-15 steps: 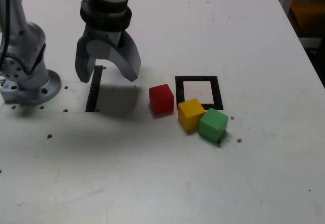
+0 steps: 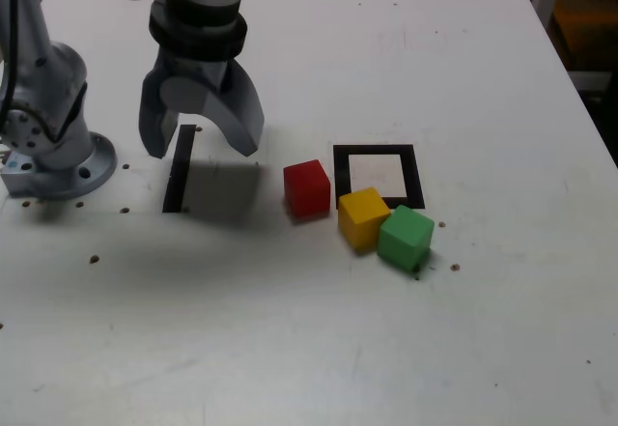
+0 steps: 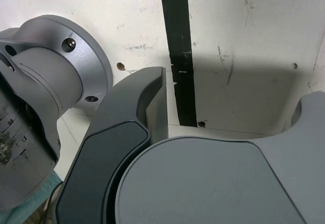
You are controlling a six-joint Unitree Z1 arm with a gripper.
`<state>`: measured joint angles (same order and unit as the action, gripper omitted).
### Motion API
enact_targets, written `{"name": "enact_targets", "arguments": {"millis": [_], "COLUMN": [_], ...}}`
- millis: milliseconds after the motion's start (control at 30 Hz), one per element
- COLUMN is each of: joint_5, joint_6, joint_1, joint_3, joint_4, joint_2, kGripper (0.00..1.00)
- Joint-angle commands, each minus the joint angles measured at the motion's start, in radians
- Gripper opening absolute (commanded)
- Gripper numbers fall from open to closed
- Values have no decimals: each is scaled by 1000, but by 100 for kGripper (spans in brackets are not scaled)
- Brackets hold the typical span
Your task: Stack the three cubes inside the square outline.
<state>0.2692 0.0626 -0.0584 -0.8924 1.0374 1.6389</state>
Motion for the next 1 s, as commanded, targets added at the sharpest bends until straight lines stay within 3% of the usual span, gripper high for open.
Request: {"name": "enact_targets", "arguments": {"millis": [0, 567, 967], "joint_5": [1, -18, -36], "joint_6": [2, -15, -64], "joint_1": [0, -8, 40], "joint_3": [4, -84, -263], "joint_4": [1, 31, 23], "joint_2": [-7, -18, 83], "kGripper": [91, 91, 91]}}
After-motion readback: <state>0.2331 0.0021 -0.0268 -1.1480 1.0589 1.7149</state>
